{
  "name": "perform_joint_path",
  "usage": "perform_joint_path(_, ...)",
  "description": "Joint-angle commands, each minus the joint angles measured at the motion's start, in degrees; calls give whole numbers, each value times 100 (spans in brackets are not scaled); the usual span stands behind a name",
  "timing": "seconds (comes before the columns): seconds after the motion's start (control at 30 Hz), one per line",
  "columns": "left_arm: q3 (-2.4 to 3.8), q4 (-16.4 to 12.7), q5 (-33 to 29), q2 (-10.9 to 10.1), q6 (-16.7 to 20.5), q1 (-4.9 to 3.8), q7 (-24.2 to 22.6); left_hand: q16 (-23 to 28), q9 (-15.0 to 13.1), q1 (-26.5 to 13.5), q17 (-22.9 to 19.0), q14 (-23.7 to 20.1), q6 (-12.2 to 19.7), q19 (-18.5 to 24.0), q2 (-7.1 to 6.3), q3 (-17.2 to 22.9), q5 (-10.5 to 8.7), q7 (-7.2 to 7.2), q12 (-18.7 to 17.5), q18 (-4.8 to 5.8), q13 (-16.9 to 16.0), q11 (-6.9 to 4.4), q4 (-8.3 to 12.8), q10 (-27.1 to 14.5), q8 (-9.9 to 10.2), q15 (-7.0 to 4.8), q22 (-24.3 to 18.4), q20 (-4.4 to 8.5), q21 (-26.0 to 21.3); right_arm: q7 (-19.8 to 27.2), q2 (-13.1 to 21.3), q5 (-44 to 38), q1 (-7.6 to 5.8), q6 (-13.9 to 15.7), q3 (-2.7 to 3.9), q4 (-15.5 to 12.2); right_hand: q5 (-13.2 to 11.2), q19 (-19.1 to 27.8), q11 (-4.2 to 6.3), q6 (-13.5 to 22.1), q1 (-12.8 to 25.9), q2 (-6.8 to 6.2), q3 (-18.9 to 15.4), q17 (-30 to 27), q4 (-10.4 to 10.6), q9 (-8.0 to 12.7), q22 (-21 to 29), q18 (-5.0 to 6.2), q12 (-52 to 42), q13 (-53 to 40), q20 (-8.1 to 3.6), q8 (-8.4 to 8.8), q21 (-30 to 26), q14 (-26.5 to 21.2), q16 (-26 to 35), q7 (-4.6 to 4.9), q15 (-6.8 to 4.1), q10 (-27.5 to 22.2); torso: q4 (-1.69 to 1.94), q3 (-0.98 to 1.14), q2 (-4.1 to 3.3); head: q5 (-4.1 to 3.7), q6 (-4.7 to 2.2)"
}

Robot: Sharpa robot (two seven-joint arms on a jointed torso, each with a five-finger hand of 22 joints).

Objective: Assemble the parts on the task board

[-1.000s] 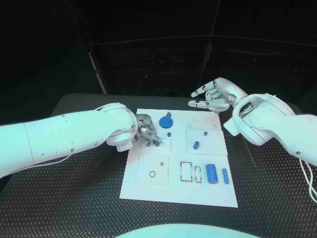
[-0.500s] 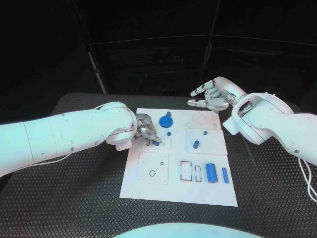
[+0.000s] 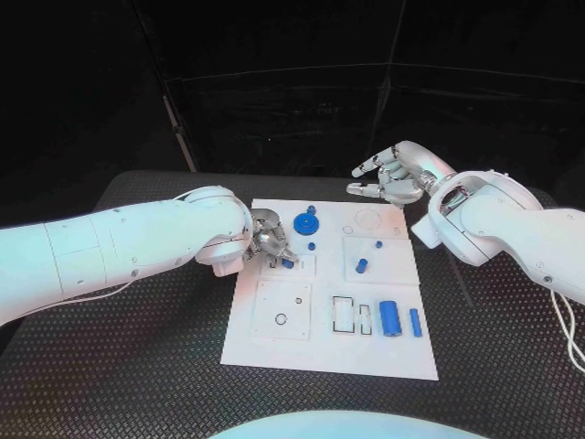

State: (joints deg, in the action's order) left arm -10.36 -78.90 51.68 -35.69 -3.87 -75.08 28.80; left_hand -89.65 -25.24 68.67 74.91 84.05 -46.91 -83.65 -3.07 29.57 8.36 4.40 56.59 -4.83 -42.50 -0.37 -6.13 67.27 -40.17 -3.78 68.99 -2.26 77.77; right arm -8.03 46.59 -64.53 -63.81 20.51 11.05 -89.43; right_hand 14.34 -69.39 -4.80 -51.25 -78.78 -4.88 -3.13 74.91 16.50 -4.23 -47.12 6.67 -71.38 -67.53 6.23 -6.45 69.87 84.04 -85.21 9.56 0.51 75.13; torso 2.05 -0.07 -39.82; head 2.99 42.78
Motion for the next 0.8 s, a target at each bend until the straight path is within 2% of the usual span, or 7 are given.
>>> perform_joint_path(0.03,-19,25,50,16,-260,18,60,-35,-354,-11,1509,595,-20,20,-21,927,41,-17,25,77,-1,9,885,45,-22,-25,-3,12,-28,48,4,16,-10,-17,4,-15,23,43,41,-42,27,36,-23,414,3,-7,9,108,2,1,-4,-35,-19,346,14,-18,-49,4,3,1,0,-3,5)
perform_joint_path(0.47,-20,115,49,82,-481,17,86,-35,-361,-48,1509,595,-26,21,-33,940,45,-22,39,76,-16,7,875,60,-29,-25,-5,12,-31,43,7,16,-9,-21,3,-15,23,43,41,-42,27,36,-23,414,3,-7,9,108,2,1,-4,-35,-19,346,14,-18,-49,4,1,1,1,-7,19)
perform_joint_path(0.57,-20,134,49,86,-503,17,93,-35,-371,-92,1509,595,-38,27,-40,954,55,-31,68,72,-50,1,862,89,-40,-28,-24,13,-45,45,1,16,-9,-20,3,-11,23,43,41,-42,27,36,-23,414,3,-7,9,108,2,1,-4,-35,-19,346,14,-18,-49,4,-3,3,-2,-2,-13)
perform_joint_path(0.8,-21,192,49,129,-533,17,102,-35,-404,-234,1509,595,-77,28,-24,980,55,-63,130,70,-108,-23,801,153,-77,-45,-26,24,-53,45,-7,16,-9,-21,3,-5,23,43,41,-42,27,36,-23,414,3,-7,9,108,2,1,-4,-35,-19,346,14,-18,-49,4,3,1,-2,-10,-12)
